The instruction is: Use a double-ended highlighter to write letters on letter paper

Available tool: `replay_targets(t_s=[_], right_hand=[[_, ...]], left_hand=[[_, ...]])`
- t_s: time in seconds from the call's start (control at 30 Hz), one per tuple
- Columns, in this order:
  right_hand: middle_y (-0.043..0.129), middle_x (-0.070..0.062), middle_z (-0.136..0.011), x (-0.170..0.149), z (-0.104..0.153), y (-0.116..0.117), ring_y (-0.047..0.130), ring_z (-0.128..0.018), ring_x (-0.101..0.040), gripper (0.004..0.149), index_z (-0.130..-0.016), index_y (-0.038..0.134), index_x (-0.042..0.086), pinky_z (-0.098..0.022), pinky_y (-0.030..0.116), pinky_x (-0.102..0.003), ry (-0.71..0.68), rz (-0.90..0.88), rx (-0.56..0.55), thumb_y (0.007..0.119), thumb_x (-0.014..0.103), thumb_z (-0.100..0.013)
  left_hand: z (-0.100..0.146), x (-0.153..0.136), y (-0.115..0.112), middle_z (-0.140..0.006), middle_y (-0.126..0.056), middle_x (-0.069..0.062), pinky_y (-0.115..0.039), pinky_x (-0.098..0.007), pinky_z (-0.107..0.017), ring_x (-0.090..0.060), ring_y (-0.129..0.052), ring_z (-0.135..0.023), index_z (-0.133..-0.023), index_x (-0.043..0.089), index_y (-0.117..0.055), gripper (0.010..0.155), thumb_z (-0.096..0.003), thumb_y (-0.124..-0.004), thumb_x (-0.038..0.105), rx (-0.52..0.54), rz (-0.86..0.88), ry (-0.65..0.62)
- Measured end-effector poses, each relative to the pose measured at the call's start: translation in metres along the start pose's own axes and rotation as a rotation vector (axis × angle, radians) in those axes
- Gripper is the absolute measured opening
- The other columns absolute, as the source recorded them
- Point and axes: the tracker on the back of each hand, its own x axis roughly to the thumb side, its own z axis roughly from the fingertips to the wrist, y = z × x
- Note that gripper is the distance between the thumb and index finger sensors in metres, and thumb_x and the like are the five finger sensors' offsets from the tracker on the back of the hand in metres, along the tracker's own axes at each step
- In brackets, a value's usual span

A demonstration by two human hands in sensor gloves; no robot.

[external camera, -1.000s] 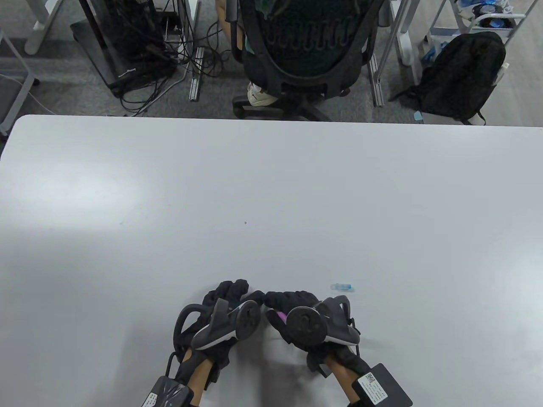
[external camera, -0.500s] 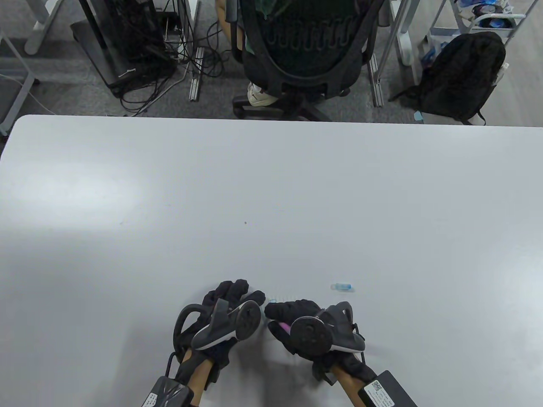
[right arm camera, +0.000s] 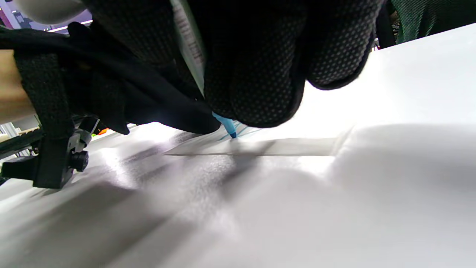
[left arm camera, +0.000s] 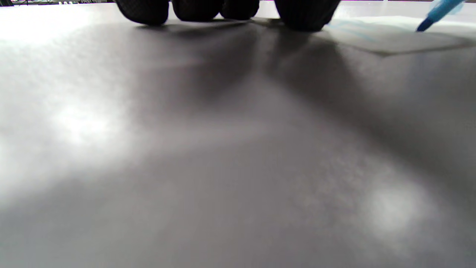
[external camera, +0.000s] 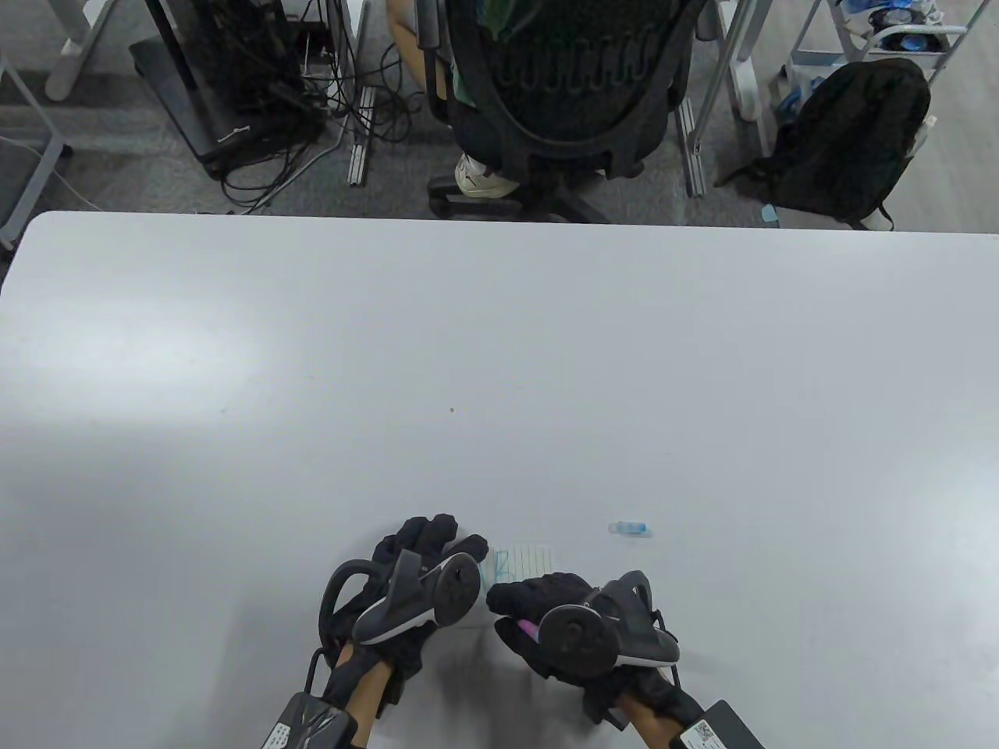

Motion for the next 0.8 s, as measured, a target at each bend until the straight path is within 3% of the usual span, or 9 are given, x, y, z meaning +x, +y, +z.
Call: replay_targets(t_s=[0.17,0.4,0.57,0.8], right_hand=[[0.092,-0.022,-0.079,-0.021,0.003,-0.011,0.098,-0.061,-0.034,0.05,-0.095,0.074,0.011,-0.059,0.075,-0.06,0.125,0.011,-0.107,0.068,0.04,-0.055],[0.091,-0.023,-0.08,-0.032,0.002,-0.008,0.097,-0.062,-0.034,0.051,-0.097,0.073,0.011,-0.059,0.075,-0.061,0.171,0.073,-0.09,0.068,0.04,-0.055],[0.091,-0.023,-0.08,-0.031,0.001,-0.008,0.097,-0.062,-0.035,0.051,-0.097,0.073,0.011,-0.059,0.074,-0.061,0.165,0.09,-0.085,0.068,0.04,-0.055],[0.091,-0.023,-0.079,-0.027,-0.001,-0.008,0.097,-0.061,-0.035,0.051,-0.096,0.073,0.01,-0.058,0.075,-0.061,0.159,0.118,-0.09,0.068,0.04,-0.055]], left_hand=[[0.0,0.002,-0.001,-0.124,-0.038,-0.003,-0.055,-0.057,-0.082,-0.034,-0.046,-0.114,-0.11,0.044,-0.046,0.051,-0.0624,-0.062,0.041,0.006,-0.011,-0.001],[-0.001,0.006,-0.002,-0.124,-0.034,-0.007,-0.054,-0.057,-0.083,-0.036,-0.044,-0.114,-0.112,0.042,-0.039,0.053,-0.0629,-0.06,0.04,-0.02,-0.044,-0.018],[-0.002,0.009,-0.004,-0.124,-0.024,-0.012,-0.047,-0.059,-0.084,-0.039,-0.034,-0.114,-0.111,0.049,-0.023,0.058,-0.0647,-0.055,0.035,-0.058,-0.039,-0.063],[-0.002,0.011,-0.004,-0.124,-0.022,-0.013,-0.046,-0.061,-0.084,-0.04,-0.032,-0.114,-0.11,0.051,-0.031,0.054,-0.0648,-0.053,0.032,-0.066,-0.055,-0.063]])
